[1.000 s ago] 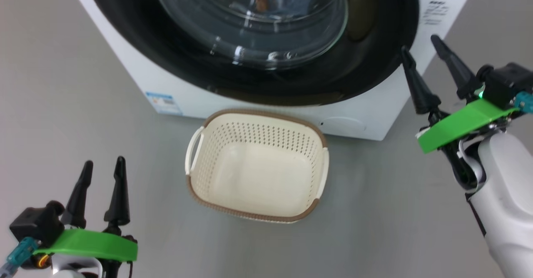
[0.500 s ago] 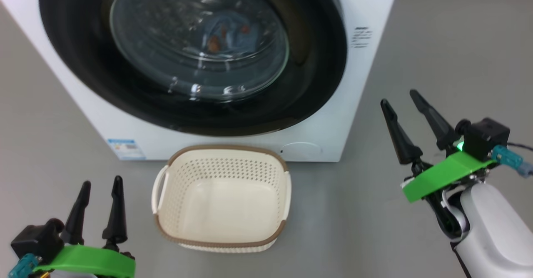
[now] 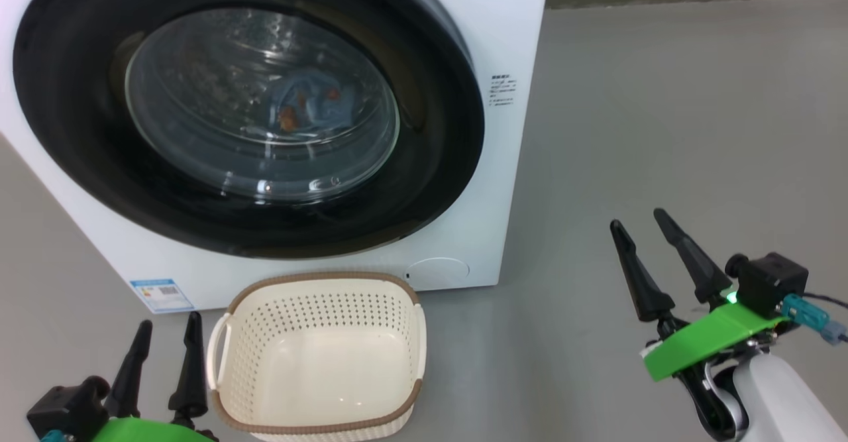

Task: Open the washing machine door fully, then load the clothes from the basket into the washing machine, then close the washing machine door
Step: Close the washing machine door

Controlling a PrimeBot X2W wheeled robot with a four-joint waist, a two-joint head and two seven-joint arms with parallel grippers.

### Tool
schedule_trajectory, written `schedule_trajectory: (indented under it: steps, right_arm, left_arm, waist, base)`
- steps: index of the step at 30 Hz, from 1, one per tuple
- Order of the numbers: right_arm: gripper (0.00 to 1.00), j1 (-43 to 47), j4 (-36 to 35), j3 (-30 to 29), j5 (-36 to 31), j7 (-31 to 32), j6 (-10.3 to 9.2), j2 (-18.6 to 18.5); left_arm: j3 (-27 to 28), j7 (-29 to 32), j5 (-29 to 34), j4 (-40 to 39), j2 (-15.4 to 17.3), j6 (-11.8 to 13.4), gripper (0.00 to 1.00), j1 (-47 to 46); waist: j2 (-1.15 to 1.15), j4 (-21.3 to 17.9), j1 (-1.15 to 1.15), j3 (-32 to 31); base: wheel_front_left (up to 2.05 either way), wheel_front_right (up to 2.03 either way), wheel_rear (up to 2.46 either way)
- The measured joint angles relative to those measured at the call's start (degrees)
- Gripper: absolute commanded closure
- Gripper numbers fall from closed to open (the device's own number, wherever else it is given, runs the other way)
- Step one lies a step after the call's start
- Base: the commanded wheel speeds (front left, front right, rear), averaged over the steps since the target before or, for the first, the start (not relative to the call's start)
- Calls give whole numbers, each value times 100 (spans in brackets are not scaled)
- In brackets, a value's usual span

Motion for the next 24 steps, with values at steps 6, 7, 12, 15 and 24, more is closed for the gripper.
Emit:
schedule_trajectory:
  steps: [6, 7, 12, 15, 24]
  right_arm:
    - [0, 247, -103, -168, -9, 0, -3, 5]
    - [0, 282, -116, -199, -9, 0, -19, 8]
    - [0, 409, -134, -358, -68, 0, -20, 21]
    - [0, 425, -142, -383, -77, 0, -20, 34]
    - [0, 426, -145, -436, -190, 0, -20, 86]
  left_arm:
    - [-3, 0, -43, -66, -4, 8, 0, 37]
    - [-4, 0, -44, -77, -4, 9, 0, 40]
    - [-27, 0, -76, -108, -7, 16, 0, 131]
    - [-43, 1, -92, -125, -7, 36, 0, 131]
    - [-77, 3, -93, -201, -4, 67, 0, 143]
  waist:
    - [0, -78, 0, -101]
    - [0, -80, 0, -107]
    - [0, -65, 0, -123]
    - [0, -52, 0, -127]
    - [0, -30, 0, -125]
  base:
    - [0, 0, 0]
    - [0, 0, 0]
    - [0, 0, 0]
    - [0, 0, 0]
    - [0, 0, 0]
